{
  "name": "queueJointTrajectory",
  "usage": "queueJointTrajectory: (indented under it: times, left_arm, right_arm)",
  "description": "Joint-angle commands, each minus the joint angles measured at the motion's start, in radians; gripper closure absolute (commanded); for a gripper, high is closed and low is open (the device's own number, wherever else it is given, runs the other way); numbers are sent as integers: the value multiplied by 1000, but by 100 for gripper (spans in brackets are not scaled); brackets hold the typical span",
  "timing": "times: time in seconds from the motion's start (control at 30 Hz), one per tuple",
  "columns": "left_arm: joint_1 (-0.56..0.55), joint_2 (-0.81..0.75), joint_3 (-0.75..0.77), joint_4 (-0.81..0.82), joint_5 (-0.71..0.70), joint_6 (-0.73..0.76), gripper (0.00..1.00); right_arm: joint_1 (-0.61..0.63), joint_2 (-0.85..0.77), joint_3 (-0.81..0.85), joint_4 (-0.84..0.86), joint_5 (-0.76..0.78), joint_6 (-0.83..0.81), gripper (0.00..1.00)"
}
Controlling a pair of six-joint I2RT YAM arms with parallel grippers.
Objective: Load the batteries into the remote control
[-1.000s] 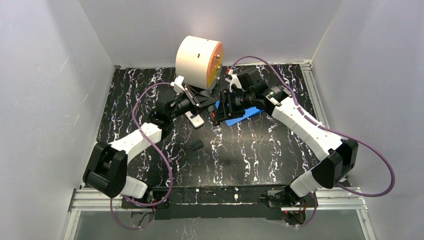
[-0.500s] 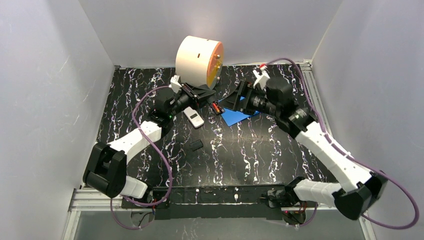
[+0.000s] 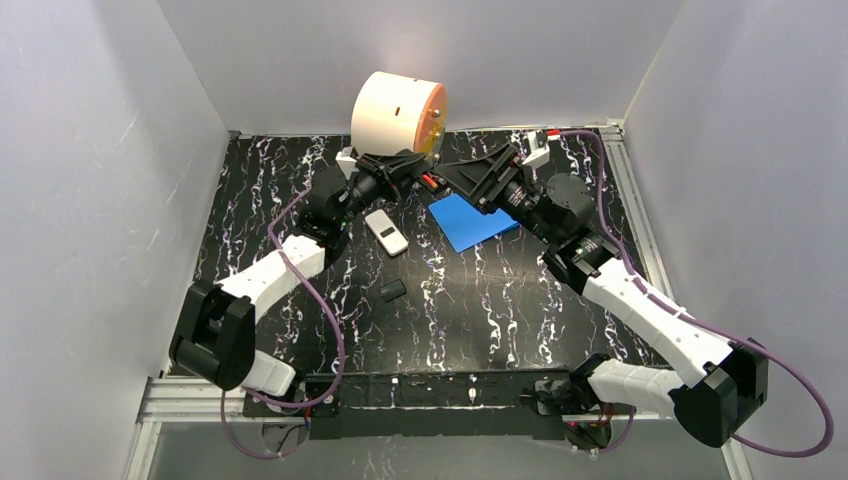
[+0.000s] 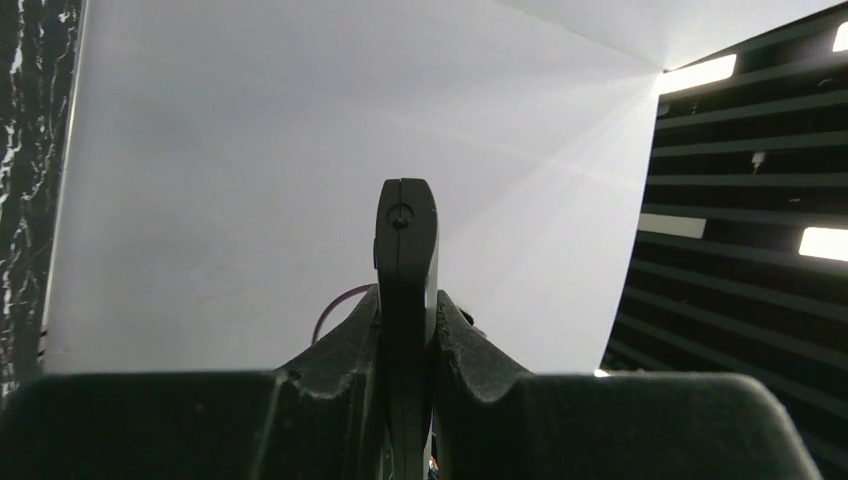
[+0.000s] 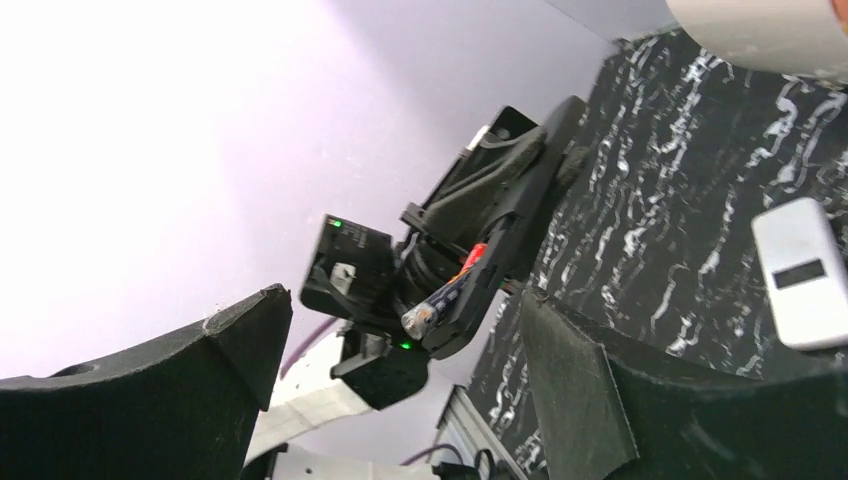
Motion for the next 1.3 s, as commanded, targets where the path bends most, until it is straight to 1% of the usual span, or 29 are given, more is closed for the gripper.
queueJointTrajectory:
  times: [0.0,0.13,0.3,0.43,0.6,0.7,0.8,0.97,1.17,1.27]
  left_arm:
    - [1,14,20,103,-36,-112,100]
    - [2,8,15,116,-50,-122,100]
    - [1,15,16,128,-43,-123,100]
    - [2,14,20,128,-33,-93,100]
    - [2,10,27,128,-22,-60,100]
    - [1,9,30,127,-13,-42,100]
    - [1,15,32,141,-13,-44,100]
    - [2,24,35,176,-24,-52,100]
    - [1,13,48,176,-28,-42,100]
    - [1,10,56,176,-24,-33,100]
  right_arm:
    - [12,9,-29,179,36,80,9]
    - [19,30,-22,199,23,95,12]
    - [23,33,-46,227,35,118,23]
    - [24,27,-67,235,58,142,32]
    - [24,15,-83,223,98,164,34]
    - [24,23,-76,211,97,167,36]
    - [23,31,-75,210,90,178,39]
    - [23,43,-81,191,73,192,51]
    - [23,36,-99,155,74,203,56]
    - [23,41,-94,134,75,210,56]
